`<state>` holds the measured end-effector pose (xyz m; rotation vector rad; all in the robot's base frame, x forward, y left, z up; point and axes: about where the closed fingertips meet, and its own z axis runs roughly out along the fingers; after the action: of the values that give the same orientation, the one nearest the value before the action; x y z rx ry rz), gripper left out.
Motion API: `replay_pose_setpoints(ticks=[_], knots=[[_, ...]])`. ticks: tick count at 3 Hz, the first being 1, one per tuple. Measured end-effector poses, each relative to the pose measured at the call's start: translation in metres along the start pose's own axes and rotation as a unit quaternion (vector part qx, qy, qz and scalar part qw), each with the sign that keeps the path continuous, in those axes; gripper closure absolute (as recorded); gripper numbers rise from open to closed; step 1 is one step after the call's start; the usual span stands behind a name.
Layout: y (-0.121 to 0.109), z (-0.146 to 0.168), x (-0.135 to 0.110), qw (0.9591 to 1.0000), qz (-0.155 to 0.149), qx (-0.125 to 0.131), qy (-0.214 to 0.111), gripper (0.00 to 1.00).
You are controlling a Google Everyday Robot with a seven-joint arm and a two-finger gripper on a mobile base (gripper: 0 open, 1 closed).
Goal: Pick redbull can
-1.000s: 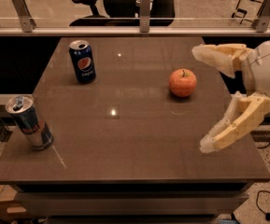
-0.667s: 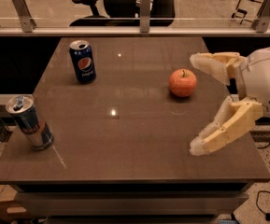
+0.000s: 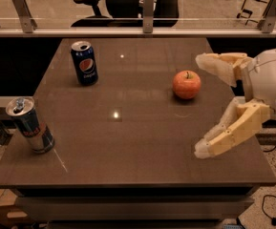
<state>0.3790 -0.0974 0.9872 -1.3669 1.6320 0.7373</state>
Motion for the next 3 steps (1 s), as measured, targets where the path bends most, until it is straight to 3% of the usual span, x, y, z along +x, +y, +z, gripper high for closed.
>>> replay_pose_setpoints(ticks=[1,3], knots=[[-0.001,0.022,-0.008,0.9997,-0.021,-0.003,-0.012,0.00],[-0.009,0.059,-0.027,0.9962,-0.059,0.023,-0.061,0.00]])
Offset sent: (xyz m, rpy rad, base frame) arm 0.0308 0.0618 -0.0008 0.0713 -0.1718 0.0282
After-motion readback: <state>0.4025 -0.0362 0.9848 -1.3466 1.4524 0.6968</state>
